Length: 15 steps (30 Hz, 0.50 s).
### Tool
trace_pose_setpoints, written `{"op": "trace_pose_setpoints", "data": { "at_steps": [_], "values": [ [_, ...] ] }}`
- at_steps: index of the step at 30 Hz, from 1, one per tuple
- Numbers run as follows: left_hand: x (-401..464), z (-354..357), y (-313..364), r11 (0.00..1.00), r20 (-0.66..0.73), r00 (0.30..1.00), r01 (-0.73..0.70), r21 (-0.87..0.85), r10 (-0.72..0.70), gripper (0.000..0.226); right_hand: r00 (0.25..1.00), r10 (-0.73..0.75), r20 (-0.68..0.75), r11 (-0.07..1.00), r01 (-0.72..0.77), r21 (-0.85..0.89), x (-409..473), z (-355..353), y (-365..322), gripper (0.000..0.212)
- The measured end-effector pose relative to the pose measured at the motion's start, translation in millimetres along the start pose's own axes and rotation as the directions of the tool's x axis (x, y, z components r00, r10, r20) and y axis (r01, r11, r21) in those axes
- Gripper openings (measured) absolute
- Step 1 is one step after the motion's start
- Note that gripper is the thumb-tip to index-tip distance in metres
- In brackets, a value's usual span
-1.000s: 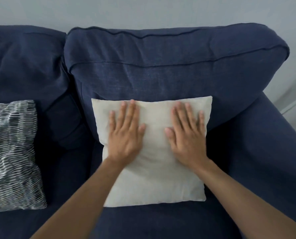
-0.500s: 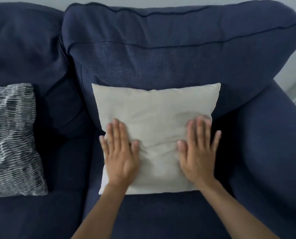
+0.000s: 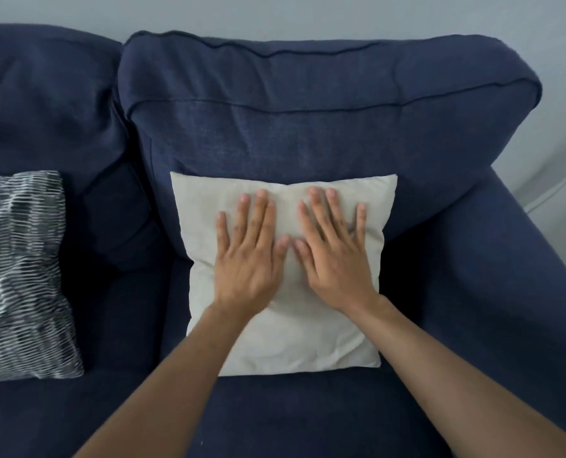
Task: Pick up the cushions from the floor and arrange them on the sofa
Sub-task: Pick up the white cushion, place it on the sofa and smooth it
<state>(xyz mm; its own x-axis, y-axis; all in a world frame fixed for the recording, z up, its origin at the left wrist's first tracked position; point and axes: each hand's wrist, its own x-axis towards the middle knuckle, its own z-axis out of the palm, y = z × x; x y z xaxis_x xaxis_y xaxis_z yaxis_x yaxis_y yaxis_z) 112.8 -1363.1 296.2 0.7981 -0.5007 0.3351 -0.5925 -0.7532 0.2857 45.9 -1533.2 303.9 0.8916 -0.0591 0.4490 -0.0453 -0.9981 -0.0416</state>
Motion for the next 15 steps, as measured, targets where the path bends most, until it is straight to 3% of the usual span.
{"op": "trace_pose_setpoints", "data": {
  "at_steps": [4, 6, 8, 15],
  "values": [
    [4.1, -16.5, -48.4, 0.978, 0.084, 0.976, 0.195, 0.079, -0.201, 0.075, 0.973, 0.213, 0.095, 0.977, -0.210, -0.033, -7.4, -11.8, 38.8, 0.064],
    [-3.9, -32.2, -68.9, 0.961, 0.111, 0.956, 0.262, 0.091, -0.271, 0.079, 0.914, 0.386, 0.120, 0.922, -0.385, -0.032, -17.0, -24.9, 55.4, 0.065],
    [-14.3, -49.9, -78.2, 0.954, 0.134, 0.946, 0.287, 0.084, -0.296, 0.083, 0.874, 0.468, 0.132, 0.881, -0.473, 0.010, -26.6, -40.4, 62.2, 0.063],
    [-41.1, -121.2, -78.6, 0.964, 0.271, 0.926, 0.257, 0.065, -0.265, 0.077, 0.939, 0.256, 0.229, 0.917, -0.311, 0.250, -24.0, -81.0, -3.1, 0.051]
  ]
}}
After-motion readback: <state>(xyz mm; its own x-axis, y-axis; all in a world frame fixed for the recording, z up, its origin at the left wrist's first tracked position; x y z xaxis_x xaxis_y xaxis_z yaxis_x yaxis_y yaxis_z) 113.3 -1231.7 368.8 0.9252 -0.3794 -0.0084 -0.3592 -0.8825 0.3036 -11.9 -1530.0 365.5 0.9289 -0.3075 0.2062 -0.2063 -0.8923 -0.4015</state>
